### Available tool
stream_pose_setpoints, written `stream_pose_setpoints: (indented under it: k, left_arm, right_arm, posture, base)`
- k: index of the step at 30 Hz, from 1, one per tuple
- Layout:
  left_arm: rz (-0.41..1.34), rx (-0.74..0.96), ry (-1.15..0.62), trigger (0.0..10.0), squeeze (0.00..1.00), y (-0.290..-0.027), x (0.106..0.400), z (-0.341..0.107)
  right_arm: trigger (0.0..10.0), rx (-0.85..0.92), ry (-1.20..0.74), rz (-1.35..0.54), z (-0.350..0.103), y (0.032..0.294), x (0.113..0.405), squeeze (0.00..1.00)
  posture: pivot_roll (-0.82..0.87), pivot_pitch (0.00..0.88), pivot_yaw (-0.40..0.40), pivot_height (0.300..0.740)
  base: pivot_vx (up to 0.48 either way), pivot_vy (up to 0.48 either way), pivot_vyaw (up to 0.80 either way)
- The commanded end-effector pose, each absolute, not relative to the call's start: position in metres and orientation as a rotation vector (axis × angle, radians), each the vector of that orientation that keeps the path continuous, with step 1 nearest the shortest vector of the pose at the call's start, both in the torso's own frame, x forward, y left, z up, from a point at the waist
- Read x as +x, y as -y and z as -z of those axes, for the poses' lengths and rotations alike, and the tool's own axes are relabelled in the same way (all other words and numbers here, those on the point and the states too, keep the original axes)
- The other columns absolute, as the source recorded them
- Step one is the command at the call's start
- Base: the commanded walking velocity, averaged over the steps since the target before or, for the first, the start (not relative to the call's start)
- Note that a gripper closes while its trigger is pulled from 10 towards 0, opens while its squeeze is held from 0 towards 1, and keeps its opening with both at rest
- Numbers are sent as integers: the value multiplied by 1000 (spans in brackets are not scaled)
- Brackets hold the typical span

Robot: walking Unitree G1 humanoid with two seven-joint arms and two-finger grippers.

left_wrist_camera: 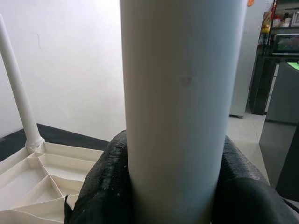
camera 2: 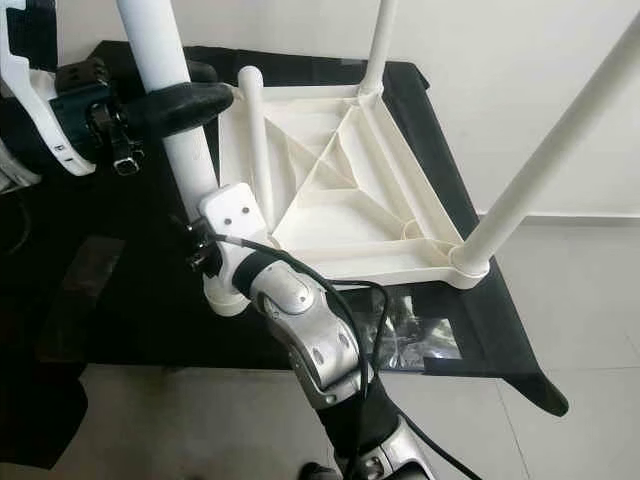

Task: Building children table

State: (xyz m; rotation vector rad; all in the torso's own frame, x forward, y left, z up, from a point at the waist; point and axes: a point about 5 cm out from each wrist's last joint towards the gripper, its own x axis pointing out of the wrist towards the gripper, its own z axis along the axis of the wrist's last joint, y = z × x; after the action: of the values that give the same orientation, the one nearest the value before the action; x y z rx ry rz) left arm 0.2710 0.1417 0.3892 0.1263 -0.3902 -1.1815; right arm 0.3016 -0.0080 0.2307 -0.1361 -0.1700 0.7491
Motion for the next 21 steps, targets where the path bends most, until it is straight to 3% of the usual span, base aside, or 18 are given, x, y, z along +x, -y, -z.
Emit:
stream_pose_setpoints:
  k: [1, 4, 5, 12, 20, 21]
  left_arm:
    - [1320, 180, 348, 0, 0, -127, 262, -385]
    - [1332, 201, 333, 0, 0, -127, 262, -385]
    - [1335, 207, 335, 0, 0, -127, 261, -385]
    - [1354, 208, 335, 0, 0, -127, 259, -385]
    - [1365, 210, 333, 0, 0, -128, 257, -385]
    - [1368, 210, 332, 0, 0, -127, 256, -385]
  right_arm:
    - [10000, -179, -25, -740, -191, 9, 307, 0]
    - [10000, -188, -13, -772, -193, 9, 307, 0]
    - [10000, -178, 5, -799, -197, 11, 309, 1000]
    - [10000, -97, 152, -984, -238, 32, 326, 1000]
    - [10000, -207, 278, -1180, -282, 61, 349, 996]
    - [10000, -236, 293, -1226, -289, 65, 351, 690]
  posture:
    - [54, 197, -48, 740]
    - [59, 203, -48, 740]
    - [60, 206, -51, 740]
    - [61, 211, -49, 740]
    - [67, 218, -45, 740]
    - [67, 218, -45, 740]
  base:
    - [0, 0, 0]
    - [0, 0, 0]
    - [0, 0, 0]
    - [0, 0, 0]
    - [0, 0, 0]
    - [0, 0, 0]
